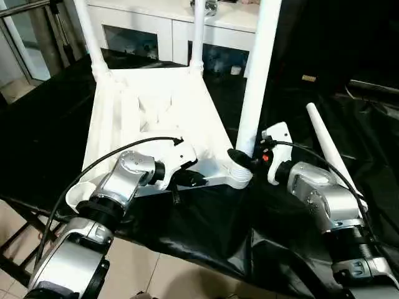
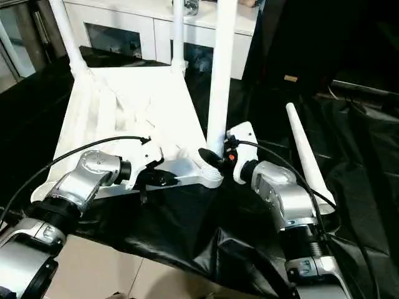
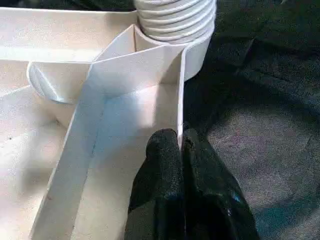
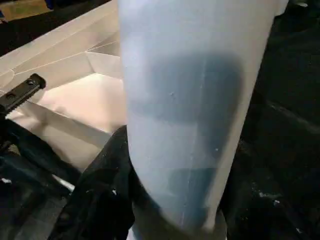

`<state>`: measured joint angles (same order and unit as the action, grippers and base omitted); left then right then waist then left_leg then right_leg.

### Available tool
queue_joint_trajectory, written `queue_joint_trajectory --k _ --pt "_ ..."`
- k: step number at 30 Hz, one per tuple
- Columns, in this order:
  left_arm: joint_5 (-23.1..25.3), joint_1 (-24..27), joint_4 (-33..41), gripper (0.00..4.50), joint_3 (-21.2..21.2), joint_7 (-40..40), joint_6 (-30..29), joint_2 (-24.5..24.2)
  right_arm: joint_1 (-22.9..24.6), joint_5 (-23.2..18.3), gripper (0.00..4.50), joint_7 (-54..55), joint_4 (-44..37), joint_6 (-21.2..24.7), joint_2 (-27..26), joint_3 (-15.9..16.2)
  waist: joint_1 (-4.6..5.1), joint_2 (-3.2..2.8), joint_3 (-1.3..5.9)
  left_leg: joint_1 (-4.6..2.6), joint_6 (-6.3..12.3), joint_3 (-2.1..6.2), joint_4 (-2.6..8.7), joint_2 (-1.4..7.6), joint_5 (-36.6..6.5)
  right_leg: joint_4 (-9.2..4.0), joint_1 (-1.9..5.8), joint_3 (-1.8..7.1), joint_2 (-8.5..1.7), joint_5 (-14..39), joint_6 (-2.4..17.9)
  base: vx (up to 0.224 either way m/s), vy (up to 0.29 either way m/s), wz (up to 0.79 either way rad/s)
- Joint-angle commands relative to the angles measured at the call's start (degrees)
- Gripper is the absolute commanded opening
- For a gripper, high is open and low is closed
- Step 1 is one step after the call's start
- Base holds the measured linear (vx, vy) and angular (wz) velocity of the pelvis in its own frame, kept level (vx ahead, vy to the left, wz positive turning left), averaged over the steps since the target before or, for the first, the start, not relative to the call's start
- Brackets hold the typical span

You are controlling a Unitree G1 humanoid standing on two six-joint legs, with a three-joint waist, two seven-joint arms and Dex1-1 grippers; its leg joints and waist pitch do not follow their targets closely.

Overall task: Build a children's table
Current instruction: Insert table leg to table base

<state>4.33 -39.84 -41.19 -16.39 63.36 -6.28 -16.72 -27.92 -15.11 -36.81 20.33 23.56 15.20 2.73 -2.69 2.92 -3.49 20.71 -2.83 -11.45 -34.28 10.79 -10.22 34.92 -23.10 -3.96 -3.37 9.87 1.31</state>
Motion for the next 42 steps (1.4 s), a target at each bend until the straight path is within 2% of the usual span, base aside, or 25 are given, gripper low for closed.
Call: queue_joint_trajectory --k 1,9,13,14,15,18,20,23,24,25,28,31,32,34,35,42 --pt "0.49 1.53 0.12 0.0 -1.29 0.86 -1.2 0.11 -1.02 -0.03 1.9 -0.17 1.81 0.05 0.15 -0.96 -0.28 0.43 3.81 -0.61 1.27 1.46 3.74 2.61 -11.06 -4.94 2.56 3.16 -5.29 19.34 9.39 0.0 0.0 0.0" --pt "0.08 2.03 2.05 0.0 -0.95 0.53 -2.68 -0.17 -0.6 -1.25 1.9 -1.12 3.34 0.02 -0.49 -1.82 -0.28 0.54 3.87 -0.5 1.29 1.48 3.75 2.69 -10.86 -4.78 2.69 3.18 -5.42 18.24 9.94 0.0 0.0 0.0" --pt "-0.15 2.11 2.24 0.0 -0.54 -0.39 -3.12 -0.34 0.97 -3.21 1.9 -1.14 4.1 -1.81 -1.89 -3.77 -0.27 0.47 3.86 -0.57 1.06 1.52 3.8 2.72 -11.62 -4.93 2.63 3.19 -5.47 18.91 9.68 0.0 0.0 0.0" --pt "-0.21 2.15 2.4 0.0 -0.29 -0.81 -3.38 -0.41 1.94 -4.04 1.9 -1.06 4.4 -3.45 -2.67 -4.94 -0.3 0.22 3.91 -0.5 1.03 1.56 3.83 2.73 -11.52 -4.83 2.68 3.18 -5.43 18.25 9.83 0.0 0.0 0.0" --pt "-0.21 2.15 2.4 0.0 -0.29 -0.81 -3.38 -0.41 1.94 -4.04 1.9 -1.06 4.4 -3.45 -2.67 -4.94 -0.28 0.28 3.9 -0.57 0.99 1.55 3.86 2.78 -11.73 -4.89 2.58 3.17 -5.42 18.17 9.87 0.0 0.0 0.0" --pt "-0.31 1.93 2.53 0.0 0.21 -1.78 -3.73 -0.29 4.04 -5.96 1.9 -0.7 6.06 -6.28 -4.44 -7.69 -0.28 0.32 3.89 -0.61 1.08 1.53 3.86 2.75 -12.0 -4.91 2.56 3.13 -5.43 18.14 10.32 0.0 0.0 0.0" --pt "-0.29 1.77 2.42 0.0 0.33 -2.01 -3.7 -0.35 4.87 -6.49 1.9 -0.41 6.77 -7.4 -5.19 -8.59 -0.36 -0.22 3.84 -0.63 0.84 1.68 3.98 2.77 -12.67 -4.95 2.62 3.1 -5.46 18.42 10.45 0.0 0.0 0.0" --pt "-0.31 1.43 2.15 0.0 0.5 -2.29 -3.73 -0.38 5.88 -6.57 1.9 0.08 8.45 -9.85 -6.12 -9.78 -0.27 -0.03 3.84 -0.65 0.68 1.62 3.96 2.73 -13.38 -5.1 2.56 3.12 -5.48 19.01 10.49 0.0 0.0 0.0" --pt "-0.29 1.33 2.04 0.0 0.56 -2.44 -3.72 -0.43 6.22 -6.48 1.9 0.31 9.27 -11.07 -6.4 -10.11 -0.4 -0.63 3.8 -0.69 0.51 1.76 4.02 2.73 -13.71 -5.13 2.57 3.11 -5.57 19.49 10.53 0.0 0.0 0.0" --pt "-0.22 1.16 1.82 0.0 0.59 -2.67 -3.63 -0.52 6.6 -6.62 1.9 0.65 10.65 -12.88 -6.9 -10.96 -0.23 -0.34 3.74 -0.72 0.4 1.68 4.05 2.78 -14.39 -5.33 2.41 3.09 -5.49 19.91 10.4 0.0 0.0 0.0" --pt "-0.18 0.96 1.7 0.0 0.65 -2.83 -3.7 -0.83 8.01 -7.1 1.9 0.91 13.28 -16.96 -8.02 -12.55 -0.24 -0.65 3.75 -0.69 0.22 1.87 4.22 2.73 -15.17 -5.26 2.56 3.0 -5.44 20.26 10.6 0.0 0.0 0.0" --pt "-0.17 0.88 1.6 0.0 0.68 -2.96 -3.71 -0.91 9.25 -7.34 1.89 0.79 14.01 -18.73 -8.54 -13.0 -0.31 -0.6 3.76 -0.76 0.33 1.86 4.27 2.82 -15.73 -5.38 2.49 3.07 -5.49 20.31 10.74 0.0 0.0 0.0" --pt "-0.15 0.89 1.61 0.0 0.67 -3.01 -3.72 -0.94 9.71 -7.37 1.89 0.76 14.18 -19.39 -8.76 -13.21 -0.34 -0.8 3.76 -0.79 0.29 1.9 4.33 2.88 -15.88 -5.3 2.48 3.08 -5.48 19.82 10.92 0.0 0.0 0.0" --pt "-0.12 0.91 1.6 0.0 0.65 -3.06 -3.71 -0.98 10.16 -7.36 1.89 0.71 14.27 -20.06 -8.93 -13.32 -0.28 -0.66 3.74 -0.79 0.31 1.85 4.35 2.82 -16.22 -5.31 2.47 3.07 -5.38 19.61 11.08 0.0 0.0 0.0" --pt "-0.06 0.9 1.5 0.0 0.63 -3.17 -3.65 -1.02 10.89 -7.16 1.89 0.69 14.09 -21.11 -9.04 -13.12 -0.36 -0.82 3.74 -0.82 0.29 1.87 4.35 2.85 -16.29 -5.33 2.48 3.09 -5.49 19.7 11.11 0.0 0.0 0.0" --pt "0.02 0.78 1.15 0.0 0.41 -3.38 -3.45 -0.92 12.07 -4.53 1.89 0.55 13.65 -24.19 -8.39 -10.83 -0.34 -0.7 3.63 -0.79 0.29 1.89 4.47 2.83 -17.06 -5.5 2.36 3.1 -5.43 21.17 10.67 0.0 0.0 0.0"
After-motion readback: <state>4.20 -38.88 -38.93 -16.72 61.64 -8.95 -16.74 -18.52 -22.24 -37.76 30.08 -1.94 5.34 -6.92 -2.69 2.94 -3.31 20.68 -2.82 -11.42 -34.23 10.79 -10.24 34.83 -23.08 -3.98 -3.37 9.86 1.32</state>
